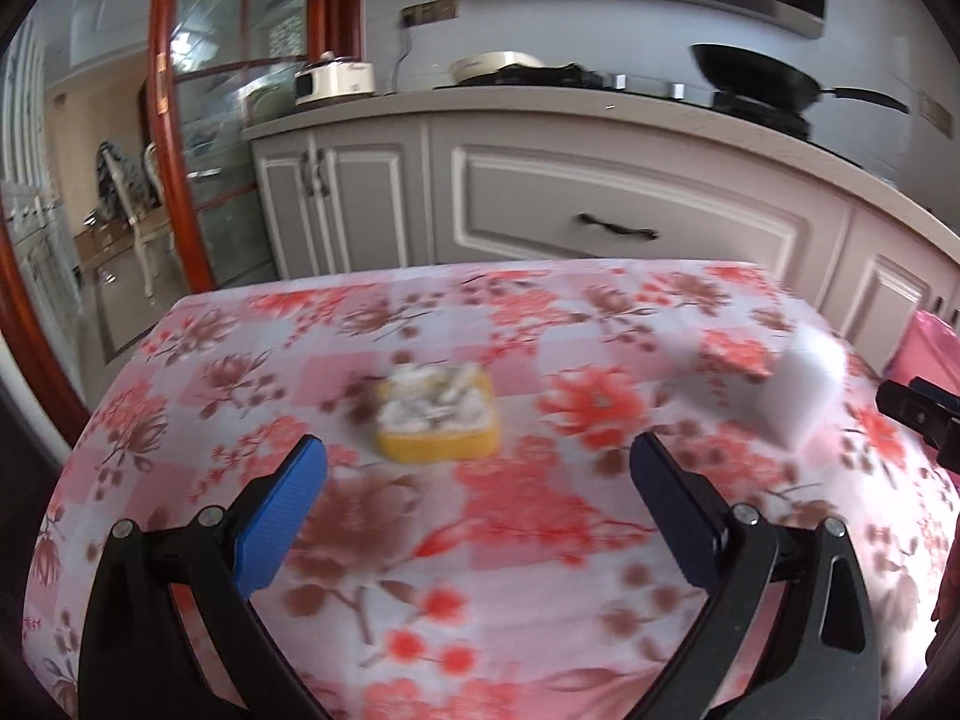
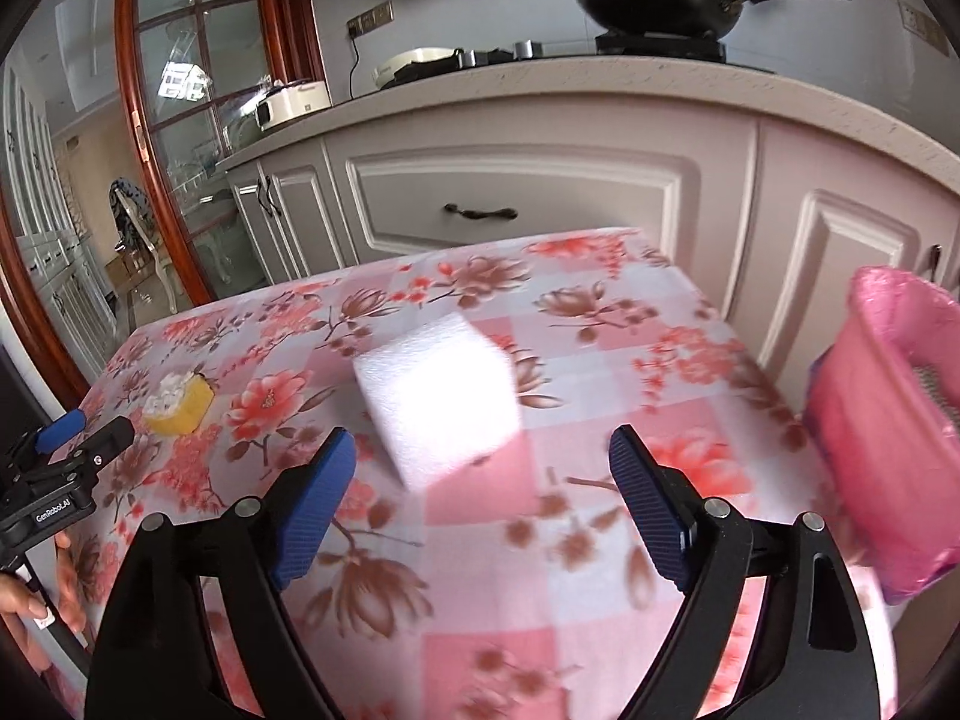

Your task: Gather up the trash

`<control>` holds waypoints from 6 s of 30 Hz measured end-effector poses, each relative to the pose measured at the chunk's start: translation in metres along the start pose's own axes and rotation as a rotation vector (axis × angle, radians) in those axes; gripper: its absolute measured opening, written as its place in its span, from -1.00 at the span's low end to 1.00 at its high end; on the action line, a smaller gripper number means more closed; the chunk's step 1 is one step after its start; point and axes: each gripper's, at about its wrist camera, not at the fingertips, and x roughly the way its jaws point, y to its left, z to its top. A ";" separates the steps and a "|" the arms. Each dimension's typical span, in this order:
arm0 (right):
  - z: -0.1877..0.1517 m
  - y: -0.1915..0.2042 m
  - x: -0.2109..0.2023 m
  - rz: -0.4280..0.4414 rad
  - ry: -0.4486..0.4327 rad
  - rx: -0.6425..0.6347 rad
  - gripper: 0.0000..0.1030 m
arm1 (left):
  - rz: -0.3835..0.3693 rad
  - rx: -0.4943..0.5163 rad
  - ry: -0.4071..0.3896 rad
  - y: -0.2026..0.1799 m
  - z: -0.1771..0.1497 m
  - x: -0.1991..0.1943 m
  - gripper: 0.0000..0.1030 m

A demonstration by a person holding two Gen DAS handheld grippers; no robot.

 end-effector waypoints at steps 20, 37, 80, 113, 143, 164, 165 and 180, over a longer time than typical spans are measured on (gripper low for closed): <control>0.035 0.013 0.090 0.015 0.124 -0.086 0.65 | 0.011 0.005 0.156 0.018 0.028 0.088 0.90; 0.023 0.024 0.048 0.042 0.058 -0.104 0.28 | -0.073 0.072 0.123 -0.004 0.009 0.057 -0.68; -0.004 0.039 -0.012 0.117 0.020 -0.048 0.28 | -0.102 0.003 0.158 0.004 -0.005 0.030 -0.39; -0.035 -0.008 -0.148 0.008 -0.165 -0.049 0.28 | -0.325 0.127 -0.177 -0.107 -0.012 -0.162 -0.39; 0.028 -0.259 -0.169 -0.342 -0.223 0.120 0.30 | -0.693 0.356 -0.171 -0.396 0.070 -0.082 -0.31; 0.028 -0.336 -0.126 -0.354 -0.191 0.199 0.60 | -0.685 0.366 -0.074 -0.477 0.076 0.023 0.64; 0.028 -0.334 -0.131 -0.354 -0.201 0.200 0.60 | -0.682 0.363 -0.076 -0.474 0.076 0.022 0.66; 0.010 -0.263 -0.228 -0.394 -0.304 0.259 0.65 | -0.642 0.380 -0.186 -0.404 0.080 -0.082 0.91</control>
